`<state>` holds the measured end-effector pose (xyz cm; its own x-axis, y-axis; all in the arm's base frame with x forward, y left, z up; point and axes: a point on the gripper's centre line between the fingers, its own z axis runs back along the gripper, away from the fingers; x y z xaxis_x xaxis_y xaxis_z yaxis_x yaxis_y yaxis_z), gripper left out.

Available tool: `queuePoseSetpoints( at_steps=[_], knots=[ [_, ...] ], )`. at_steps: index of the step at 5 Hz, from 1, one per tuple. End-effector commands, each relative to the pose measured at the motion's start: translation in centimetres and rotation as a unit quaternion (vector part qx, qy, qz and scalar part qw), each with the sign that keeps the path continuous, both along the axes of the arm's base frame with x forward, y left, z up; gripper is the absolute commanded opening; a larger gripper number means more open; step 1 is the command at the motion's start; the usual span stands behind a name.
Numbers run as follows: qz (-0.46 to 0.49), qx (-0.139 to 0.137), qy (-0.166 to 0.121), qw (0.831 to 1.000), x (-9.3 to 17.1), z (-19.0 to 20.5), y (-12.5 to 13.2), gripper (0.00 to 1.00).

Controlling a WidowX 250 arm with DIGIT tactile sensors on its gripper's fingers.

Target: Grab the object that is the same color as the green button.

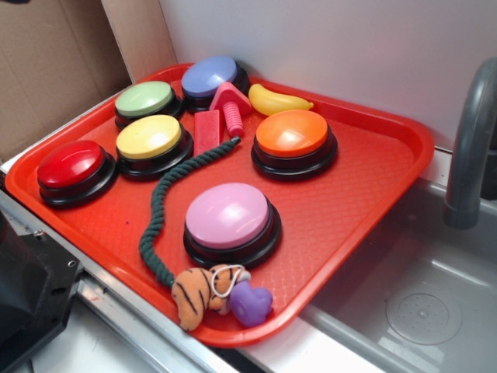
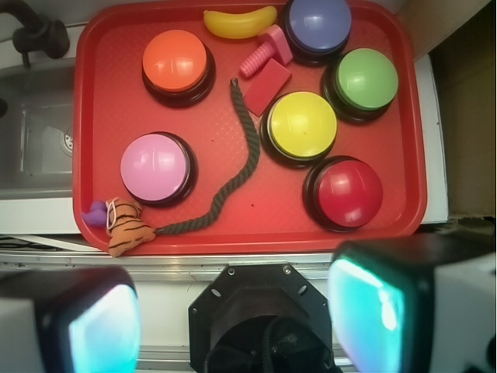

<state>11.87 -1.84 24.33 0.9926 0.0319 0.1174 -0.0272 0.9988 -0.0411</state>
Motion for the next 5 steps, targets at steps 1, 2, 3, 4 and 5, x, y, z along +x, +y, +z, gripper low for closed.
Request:
queuePoseSetpoints(
  at_steps=[1,2,3,4,5],
  knots=[
    [0.000,0.000,0.000,1.000,0.0,0.0,0.0,1.00],
    [0.088,-0.011,-0.013,0.996,1.4,-1.7,-0.3,1.00],
    [0.175,-0.024,-0.023,0.984,2.6,-3.6,-0.9,1.00],
    [0.251,-0.038,-0.028,0.967,3.7,-6.3,-0.9,1.00],
    [0.327,-0.054,-0.019,0.943,4.7,-8.9,-0.3,1.00]
  ],
)
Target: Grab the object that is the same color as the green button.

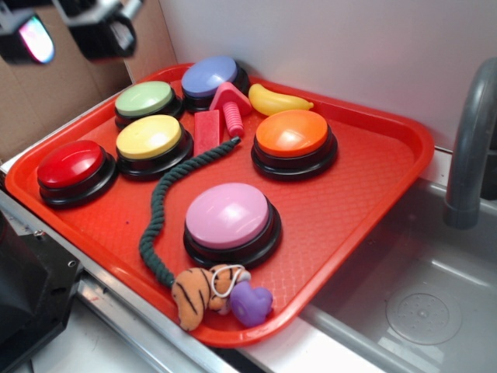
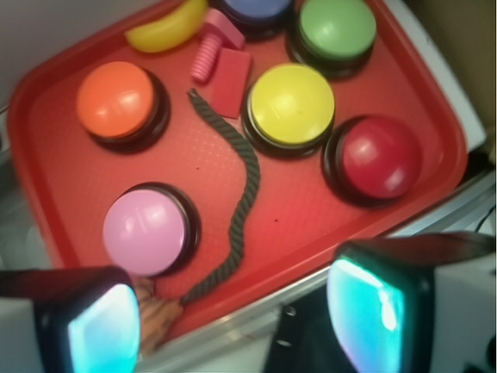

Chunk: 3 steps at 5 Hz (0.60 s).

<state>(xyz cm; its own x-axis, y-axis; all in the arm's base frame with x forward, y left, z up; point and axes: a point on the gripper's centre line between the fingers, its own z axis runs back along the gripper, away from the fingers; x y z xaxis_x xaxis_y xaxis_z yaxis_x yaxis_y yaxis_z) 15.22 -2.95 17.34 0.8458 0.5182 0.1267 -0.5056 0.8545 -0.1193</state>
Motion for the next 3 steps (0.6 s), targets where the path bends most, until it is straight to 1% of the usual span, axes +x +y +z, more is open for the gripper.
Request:
queuePoseSetpoints(
  at_steps=[1,2,3],
  knots=[
    [0.173,-0.029,0.000,0.984,2.1,-4.1,1.7,1.00],
    [0.238,-0.020,0.011,0.971,3.1,-6.5,2.3,1.00],
    [0.264,-0.004,0.007,0.965,3.9,-8.7,2.8,1.00]
  ],
)
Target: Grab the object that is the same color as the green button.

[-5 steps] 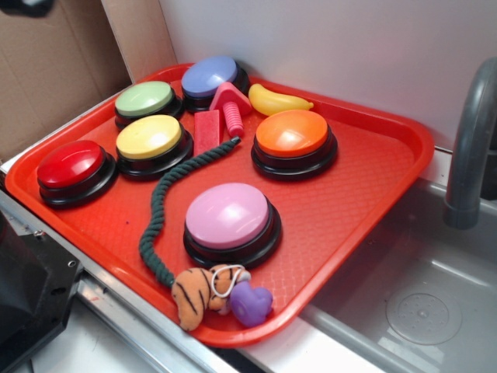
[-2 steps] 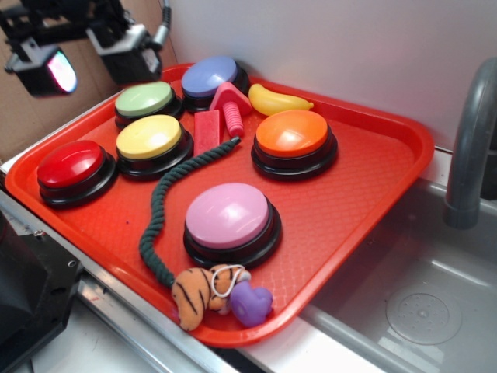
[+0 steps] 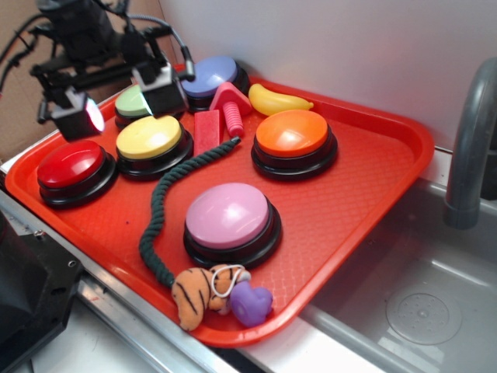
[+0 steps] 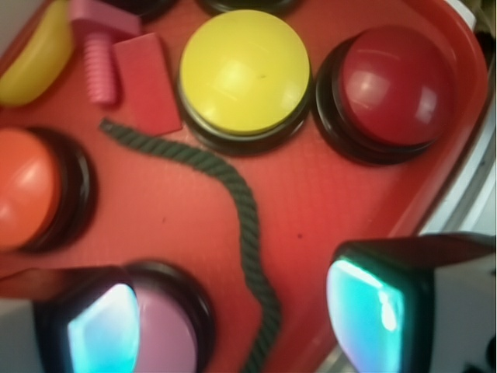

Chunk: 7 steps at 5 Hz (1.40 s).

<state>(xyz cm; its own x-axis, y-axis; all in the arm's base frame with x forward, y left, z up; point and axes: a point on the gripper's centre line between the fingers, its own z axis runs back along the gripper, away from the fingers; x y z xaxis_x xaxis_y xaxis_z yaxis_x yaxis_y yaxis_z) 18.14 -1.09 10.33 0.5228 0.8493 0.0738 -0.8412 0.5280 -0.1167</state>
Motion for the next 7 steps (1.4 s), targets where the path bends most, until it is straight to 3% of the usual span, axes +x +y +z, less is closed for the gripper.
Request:
queuePoseSetpoints(
  at_steps=[1,2,3,4,5,6,7],
  knots=[
    [0.041,0.030,-0.004,0.999,1.1,-3.6,1.4,1.00],
    [0.034,0.039,-0.015,0.999,0.8,-5.2,1.5,1.00],
    [0.027,0.027,-0.030,0.999,0.4,-7.2,1.4,1.00],
    [0.023,0.017,-0.014,1.000,0.6,-8.1,1.4,1.00],
    [0.021,-0.005,-0.016,1.000,0.9,-8.0,1.4,1.00],
    [0.028,-0.010,-0.013,0.999,1.1,-8.0,1.5,0.19],
    [0.030,-0.012,-0.012,0.999,1.1,-8.1,1.6,0.05]
  ],
)
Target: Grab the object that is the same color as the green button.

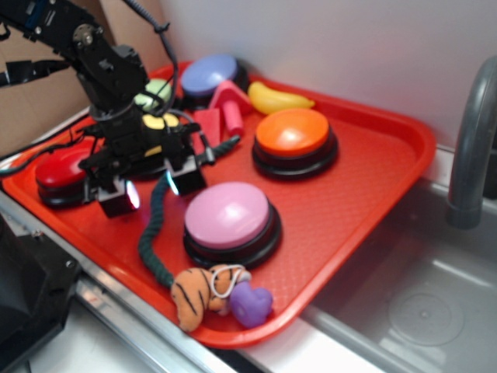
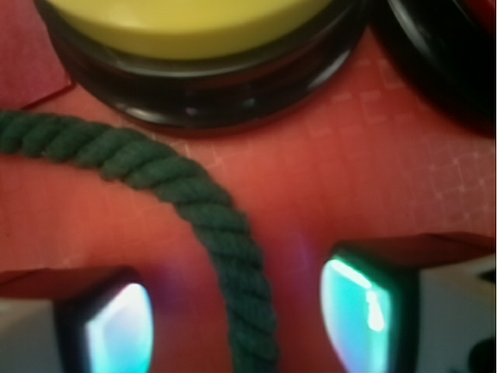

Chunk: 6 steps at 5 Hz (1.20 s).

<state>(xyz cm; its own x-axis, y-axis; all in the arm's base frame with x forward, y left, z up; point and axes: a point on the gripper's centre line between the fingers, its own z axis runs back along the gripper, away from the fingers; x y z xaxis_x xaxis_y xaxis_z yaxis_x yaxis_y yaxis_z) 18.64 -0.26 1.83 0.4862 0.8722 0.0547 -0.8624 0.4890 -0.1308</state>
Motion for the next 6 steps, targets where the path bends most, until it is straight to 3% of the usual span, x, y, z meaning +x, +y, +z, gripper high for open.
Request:
queuePoseSetpoints(
  at_steps=[1,3,5,6],
  knots=[
    [0.008,0.001,-0.008,1.000,0.6,0.2,0.7,0.00],
    [0.002,0.002,-0.007,1.000,0.8,0.0,0.3,0.00],
    [-0.069,0.029,-0.037,0.996,2.1,5.7,-0.7,0.00],
    [-0.128,0.038,-0.022,0.991,2.8,9.4,-0.6,0.00]
  ],
)
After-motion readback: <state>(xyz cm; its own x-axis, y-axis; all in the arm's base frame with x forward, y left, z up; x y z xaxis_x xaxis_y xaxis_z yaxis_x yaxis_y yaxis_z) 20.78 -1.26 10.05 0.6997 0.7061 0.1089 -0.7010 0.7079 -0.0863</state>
